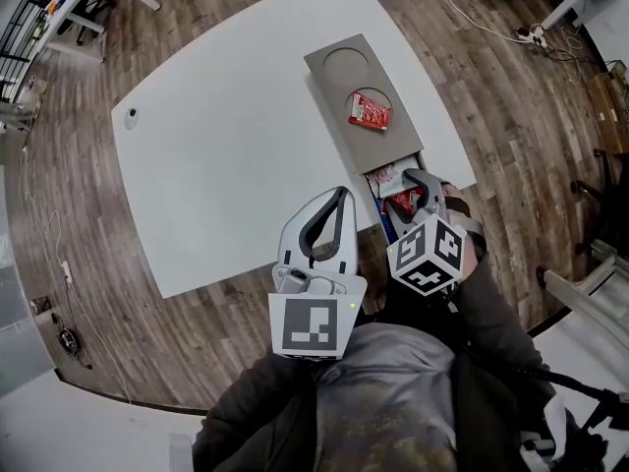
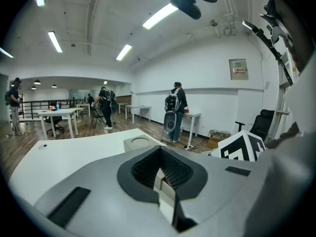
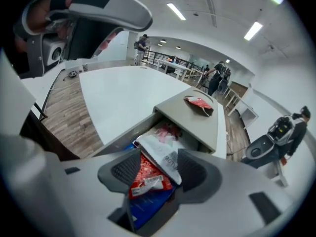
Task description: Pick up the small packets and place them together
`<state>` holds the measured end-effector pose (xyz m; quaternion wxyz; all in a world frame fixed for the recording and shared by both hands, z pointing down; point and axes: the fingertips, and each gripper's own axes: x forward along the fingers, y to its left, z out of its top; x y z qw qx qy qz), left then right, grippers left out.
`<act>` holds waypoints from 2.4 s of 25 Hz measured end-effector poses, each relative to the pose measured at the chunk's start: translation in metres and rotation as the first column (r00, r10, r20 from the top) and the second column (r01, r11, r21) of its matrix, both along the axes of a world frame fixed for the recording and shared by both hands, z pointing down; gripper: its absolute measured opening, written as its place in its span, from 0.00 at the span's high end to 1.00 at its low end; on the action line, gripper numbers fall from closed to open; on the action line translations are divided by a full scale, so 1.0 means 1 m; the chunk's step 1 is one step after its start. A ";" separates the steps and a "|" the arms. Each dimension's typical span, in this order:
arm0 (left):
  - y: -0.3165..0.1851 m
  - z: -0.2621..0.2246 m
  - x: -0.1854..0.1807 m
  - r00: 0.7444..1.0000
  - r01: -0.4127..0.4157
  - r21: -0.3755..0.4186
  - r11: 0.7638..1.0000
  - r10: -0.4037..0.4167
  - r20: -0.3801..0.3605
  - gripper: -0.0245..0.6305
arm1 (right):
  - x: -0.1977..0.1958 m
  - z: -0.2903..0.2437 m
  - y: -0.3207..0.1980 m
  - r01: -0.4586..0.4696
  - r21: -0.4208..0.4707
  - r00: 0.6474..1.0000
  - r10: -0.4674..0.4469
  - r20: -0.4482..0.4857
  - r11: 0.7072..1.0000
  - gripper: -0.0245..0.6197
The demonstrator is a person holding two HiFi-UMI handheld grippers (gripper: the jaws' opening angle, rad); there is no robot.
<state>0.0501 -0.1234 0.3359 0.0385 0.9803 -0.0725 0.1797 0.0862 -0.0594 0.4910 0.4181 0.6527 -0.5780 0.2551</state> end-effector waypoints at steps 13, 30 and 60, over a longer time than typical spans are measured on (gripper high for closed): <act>-0.028 0.012 0.004 0.998 0.058 -0.034 0.998 -0.058 0.016 0.96 | 0.003 0.003 -0.014 0.154 -0.142 0.986 -0.162 -0.045 0.978 0.74; 0.026 -0.019 -0.015 0.993 -0.105 0.020 0.994 0.106 -0.056 0.96 | -0.036 -0.053 0.031 0.031 0.000 0.999 -0.031 -0.040 1.000 0.91; 0.035 -0.042 -0.021 0.982 -0.143 0.051 0.988 0.148 -0.115 0.96 | -0.032 -0.060 0.040 -0.028 -0.040 0.988 0.022 -0.151 0.999 0.93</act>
